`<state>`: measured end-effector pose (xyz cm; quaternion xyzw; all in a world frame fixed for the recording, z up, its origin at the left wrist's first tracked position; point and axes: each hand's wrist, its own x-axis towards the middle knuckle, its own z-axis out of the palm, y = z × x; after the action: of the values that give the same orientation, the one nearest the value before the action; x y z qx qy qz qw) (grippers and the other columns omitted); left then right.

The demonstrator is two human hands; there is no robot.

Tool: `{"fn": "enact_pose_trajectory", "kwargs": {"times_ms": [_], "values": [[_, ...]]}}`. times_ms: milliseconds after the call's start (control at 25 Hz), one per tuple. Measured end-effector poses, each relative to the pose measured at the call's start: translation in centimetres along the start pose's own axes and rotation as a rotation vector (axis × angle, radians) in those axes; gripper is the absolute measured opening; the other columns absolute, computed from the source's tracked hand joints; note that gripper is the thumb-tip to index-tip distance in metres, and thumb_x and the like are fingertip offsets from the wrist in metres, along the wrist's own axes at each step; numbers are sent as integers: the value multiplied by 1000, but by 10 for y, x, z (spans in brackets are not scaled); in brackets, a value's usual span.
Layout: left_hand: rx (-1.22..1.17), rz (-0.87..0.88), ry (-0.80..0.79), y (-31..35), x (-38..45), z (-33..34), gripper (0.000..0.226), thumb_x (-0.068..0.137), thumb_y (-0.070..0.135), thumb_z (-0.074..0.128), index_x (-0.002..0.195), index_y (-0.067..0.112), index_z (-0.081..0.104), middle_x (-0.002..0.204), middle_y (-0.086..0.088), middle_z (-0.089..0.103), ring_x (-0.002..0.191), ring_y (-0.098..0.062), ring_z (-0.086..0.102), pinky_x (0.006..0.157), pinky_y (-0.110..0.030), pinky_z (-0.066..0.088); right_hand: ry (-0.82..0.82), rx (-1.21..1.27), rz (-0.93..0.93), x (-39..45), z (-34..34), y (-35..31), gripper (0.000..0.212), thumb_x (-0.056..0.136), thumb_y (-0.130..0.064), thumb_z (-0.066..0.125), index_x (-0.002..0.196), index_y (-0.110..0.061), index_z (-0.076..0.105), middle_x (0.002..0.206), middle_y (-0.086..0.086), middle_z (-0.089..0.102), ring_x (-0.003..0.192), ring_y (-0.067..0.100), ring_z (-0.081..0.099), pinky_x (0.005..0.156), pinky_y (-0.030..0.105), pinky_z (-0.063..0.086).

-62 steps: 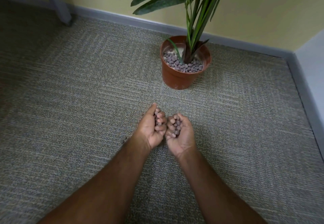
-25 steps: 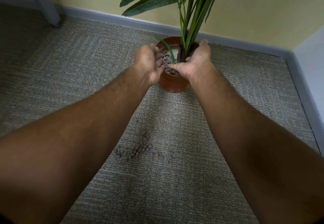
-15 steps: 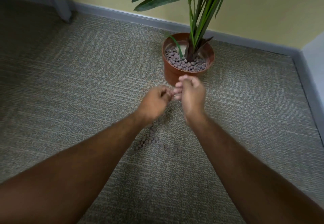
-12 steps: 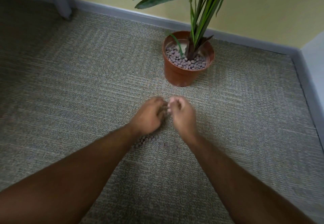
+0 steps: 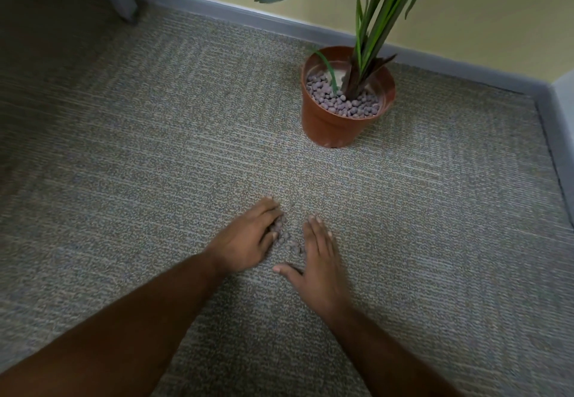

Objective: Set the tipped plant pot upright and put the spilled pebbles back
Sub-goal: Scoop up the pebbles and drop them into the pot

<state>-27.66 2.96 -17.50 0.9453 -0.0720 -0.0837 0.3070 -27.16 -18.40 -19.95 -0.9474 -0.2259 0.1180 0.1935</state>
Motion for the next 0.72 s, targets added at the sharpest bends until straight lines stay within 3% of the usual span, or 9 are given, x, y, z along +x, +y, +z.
{"fn": "enact_pose_trajectory", "kwargs": {"times_ms": [80,160,320,480,600,720], "values": [[77,80,16,1,-14,6,55,102,31,53,152,12,45,162,-6,38,152,-20,29,124,-43,29,-37,14,-47,6,2,-6,105,87,-81,44,162,-14,12,170,0,5,156,12,-7,127,37,4],[158,71,62,-1,-28,9,59,102,38,49,154,14,40,166,-4,30,153,-19,27,124,-45,26,-59,25,-117,14,2,-10,102,88,-77,46,161,-14,15,171,1,9,157,12,-3,127,39,10],[251,-196,180,-5,-50,17,67,105,46,38,162,15,20,172,-6,7,159,-18,1,127,-51,10,-93,-55,-251,34,-4,-20,103,87,-79,46,162,-17,13,171,1,8,157,13,-3,127,36,8],[214,-389,127,-1,-51,33,67,108,49,16,164,15,0,171,-6,-15,156,-19,-21,127,-53,-1,-106,-146,-307,43,0,-25,91,92,-74,39,162,-22,15,171,0,3,157,15,-4,126,36,2],[202,-361,127,-1,-46,35,65,108,46,11,163,13,0,171,-7,-15,156,-17,-22,128,-48,-1,-71,-159,-327,41,3,-22,73,99,-63,37,159,-21,30,170,2,14,157,17,6,127,38,8],[148,-237,101,1,-39,35,64,109,44,14,163,12,5,172,-6,-8,157,-14,-17,129,-44,1,29,-105,-325,39,5,-22,54,102,-39,46,149,-13,47,161,5,37,152,20,26,123,42,26]]}}
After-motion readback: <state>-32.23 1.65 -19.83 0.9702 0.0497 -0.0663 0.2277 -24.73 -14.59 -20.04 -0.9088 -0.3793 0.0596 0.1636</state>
